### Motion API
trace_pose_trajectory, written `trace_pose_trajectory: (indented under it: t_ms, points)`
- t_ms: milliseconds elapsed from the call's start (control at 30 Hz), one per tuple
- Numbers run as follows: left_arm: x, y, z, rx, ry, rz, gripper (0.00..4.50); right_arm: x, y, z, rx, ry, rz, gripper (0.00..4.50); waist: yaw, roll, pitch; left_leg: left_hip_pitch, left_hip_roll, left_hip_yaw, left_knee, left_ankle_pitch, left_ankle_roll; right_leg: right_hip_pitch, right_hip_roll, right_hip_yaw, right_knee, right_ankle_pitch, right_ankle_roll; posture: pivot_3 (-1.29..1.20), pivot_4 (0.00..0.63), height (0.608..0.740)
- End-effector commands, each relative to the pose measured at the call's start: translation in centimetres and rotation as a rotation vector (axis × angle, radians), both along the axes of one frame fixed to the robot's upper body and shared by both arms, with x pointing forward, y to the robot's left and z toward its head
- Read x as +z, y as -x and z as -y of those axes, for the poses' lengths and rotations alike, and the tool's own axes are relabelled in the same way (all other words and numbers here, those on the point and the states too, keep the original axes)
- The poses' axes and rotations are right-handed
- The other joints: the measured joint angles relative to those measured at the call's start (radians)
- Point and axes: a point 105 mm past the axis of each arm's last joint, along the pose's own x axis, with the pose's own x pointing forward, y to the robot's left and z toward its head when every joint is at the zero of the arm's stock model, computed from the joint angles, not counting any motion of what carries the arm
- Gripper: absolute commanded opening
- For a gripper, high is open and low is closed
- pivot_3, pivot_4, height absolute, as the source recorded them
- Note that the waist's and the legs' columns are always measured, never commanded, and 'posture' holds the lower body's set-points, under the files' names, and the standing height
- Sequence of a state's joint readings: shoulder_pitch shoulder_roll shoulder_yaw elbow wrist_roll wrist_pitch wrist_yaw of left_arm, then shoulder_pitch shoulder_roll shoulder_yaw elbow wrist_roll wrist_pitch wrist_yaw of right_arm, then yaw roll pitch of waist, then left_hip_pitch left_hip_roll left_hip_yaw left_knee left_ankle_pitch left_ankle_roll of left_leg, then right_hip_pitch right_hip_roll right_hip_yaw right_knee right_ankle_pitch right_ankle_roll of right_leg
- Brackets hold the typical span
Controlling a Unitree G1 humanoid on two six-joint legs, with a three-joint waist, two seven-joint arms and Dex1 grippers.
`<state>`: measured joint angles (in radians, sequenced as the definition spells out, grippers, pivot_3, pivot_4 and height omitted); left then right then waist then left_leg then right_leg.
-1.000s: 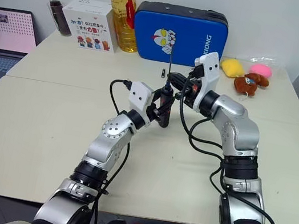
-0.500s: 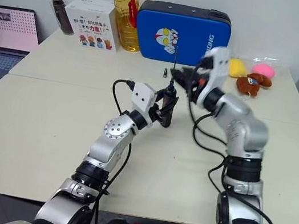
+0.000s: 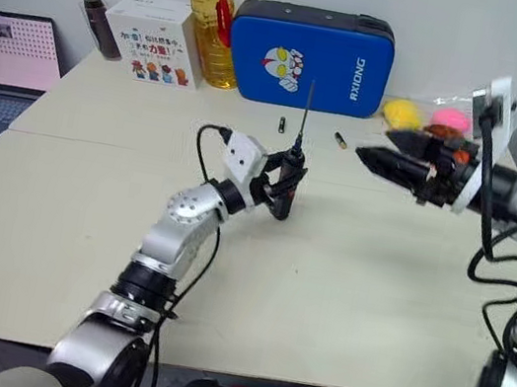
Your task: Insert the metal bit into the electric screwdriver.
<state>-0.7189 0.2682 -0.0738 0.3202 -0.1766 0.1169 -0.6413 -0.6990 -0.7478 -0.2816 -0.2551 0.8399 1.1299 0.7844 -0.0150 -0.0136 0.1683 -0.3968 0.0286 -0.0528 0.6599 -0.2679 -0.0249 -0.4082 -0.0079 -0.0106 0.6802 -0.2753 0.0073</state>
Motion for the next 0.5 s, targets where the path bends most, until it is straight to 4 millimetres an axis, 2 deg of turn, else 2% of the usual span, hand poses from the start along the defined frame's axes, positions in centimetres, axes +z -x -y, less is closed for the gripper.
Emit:
trace_pose_trajectory:
  t_ms: [33, 100, 167, 300, 400, 500]
  points:
    - [5.7, 0.7, -4.7, -0.087, -0.178, 0.068, 1.67, -3.9, 2.2, -1.4, 0.010, 0.134, 0.057, 4.46, -0.008, 0.000, 0.002, -0.001, 0.001, 0.000, 0.000, 0.000, 0.000, -0.001, 0.001, 0.000, 0.000, 0.000, 0.000, 0.00, 0.150, 0.740]
    - [5.5, 1.2, -6.5, -0.120, -0.307, 0.022, 1.67, -6.1, 3.5, -2.3, 0.050, 0.174, 0.041, 4.46, -0.017, 0.000, 0.003, -0.001, 0.002, -0.001, -0.002, 0.000, 0.000, -0.003, 0.002, 0.000, 0.000, -0.001, -0.001, 0.00, 0.150, 0.740]
    - [4.3, 1.8, -8.6, -0.156, -0.478, -0.057, 1.67, -7.9, 4.0, -3.0, 0.036, 0.166, 0.040, 4.46, -0.016, 0.004, 0.007, -0.001, 0.001, 0.001, -0.003, 0.000, 0.000, -0.003, 0.002, 0.000, -0.001, -0.001, -0.001, 0.00, 0.150, 0.740]
    - [1.1, 2.6, -11.6, -0.202, -0.719, -0.193, 1.67, -9.4, 4.5, -4.4, 0.011, 0.125, 0.053, 4.46, -0.014, 0.004, 0.007, 0.000, -0.001, 0.002, -0.001, 0.000, 0.000, -0.002, 0.000, -0.001, 0.000, -0.002, 0.000, 0.00, 0.150, 0.740]
    - [-1.9, 2.3, -12.1, -0.222, -0.817, -0.240, 1.67, -10.0, 4.4, -5.7, -0.003, 0.100, 0.080, 4.46, -0.010, 0.001, 0.010, -0.001, -0.001, 0.001, 0.000, 0.000, 0.000, -0.002, 0.000, -0.001, 0.000, -0.003, 0.001, 0.00, 0.150, 0.740]
    - [-3.7, 1.6, -11.1, -0.239, -0.805, -0.253, 1.67, -10.2, 4.1, -6.4, -0.015, 0.080, 0.088, 4.46, -0.007, -0.001, 0.011, -0.001, 0.000, 0.001, 0.001, 0.000, 0.000, -0.001, 0.000, -0.001, 0.000, -0.002, 0.000, 0.00, 0.150, 0.740]
